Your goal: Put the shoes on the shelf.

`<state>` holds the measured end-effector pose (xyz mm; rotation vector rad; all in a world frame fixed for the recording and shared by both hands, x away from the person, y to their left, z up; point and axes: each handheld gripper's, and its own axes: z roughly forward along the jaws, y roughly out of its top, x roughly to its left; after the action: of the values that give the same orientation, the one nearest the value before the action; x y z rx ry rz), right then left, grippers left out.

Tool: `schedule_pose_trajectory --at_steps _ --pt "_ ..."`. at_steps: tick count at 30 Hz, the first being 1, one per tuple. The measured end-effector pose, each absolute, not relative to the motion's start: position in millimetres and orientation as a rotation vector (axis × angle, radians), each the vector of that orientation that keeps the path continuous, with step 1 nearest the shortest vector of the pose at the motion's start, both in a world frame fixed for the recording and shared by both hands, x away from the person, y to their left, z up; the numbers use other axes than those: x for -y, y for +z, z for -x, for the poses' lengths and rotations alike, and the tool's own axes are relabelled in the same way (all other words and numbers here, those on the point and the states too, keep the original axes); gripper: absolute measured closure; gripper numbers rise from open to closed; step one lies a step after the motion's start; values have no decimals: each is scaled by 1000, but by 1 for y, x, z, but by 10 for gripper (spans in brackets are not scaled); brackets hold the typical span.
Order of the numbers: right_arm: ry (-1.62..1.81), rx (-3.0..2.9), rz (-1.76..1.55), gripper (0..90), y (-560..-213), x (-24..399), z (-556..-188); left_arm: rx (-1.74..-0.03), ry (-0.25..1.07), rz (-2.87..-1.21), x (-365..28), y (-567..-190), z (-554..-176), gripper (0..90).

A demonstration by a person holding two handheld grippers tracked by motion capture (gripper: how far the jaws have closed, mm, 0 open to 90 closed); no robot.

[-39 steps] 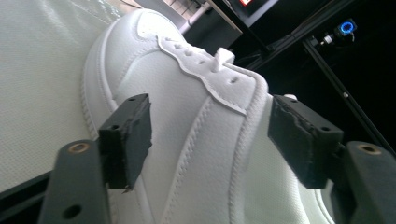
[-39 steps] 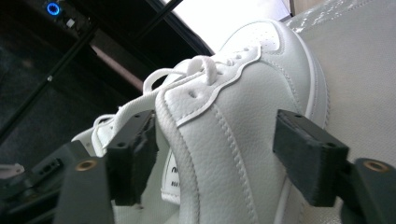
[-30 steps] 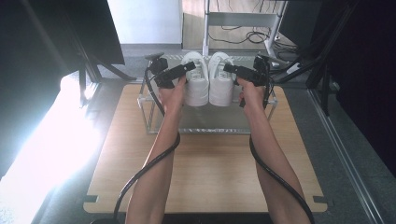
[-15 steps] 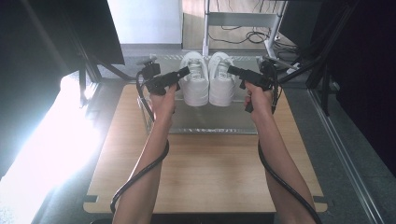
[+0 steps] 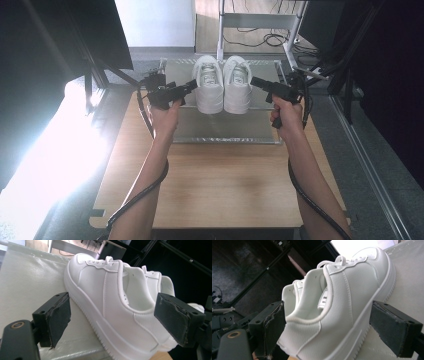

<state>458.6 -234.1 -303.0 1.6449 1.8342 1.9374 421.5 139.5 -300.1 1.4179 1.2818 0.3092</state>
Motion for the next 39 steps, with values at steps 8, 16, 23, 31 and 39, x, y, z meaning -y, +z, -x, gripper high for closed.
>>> schedule_pose_trajectory --at_steps 8,16,23,31,39 --pt "2008 -1846 -1633 142 -311 247 -447 -1265 277 -1438 -151 -309 -409 139" --pt "1991 -1905 -1589 138 -319 254 -433 -1238 258 -1465 -157 -317 -395 134" --pt "1884 -1979 -1519 130 -321 256 -417 -1230 275 -1516 -164 -326 -381 110" --pt "1774 -2069 -1449 124 -329 256 -400 -1205 292 -1588 -168 -334 -363 82" --pt "1697 -2129 -1401 127 -338 262 -382 -1190 332 -1649 -173 -343 -347 70"
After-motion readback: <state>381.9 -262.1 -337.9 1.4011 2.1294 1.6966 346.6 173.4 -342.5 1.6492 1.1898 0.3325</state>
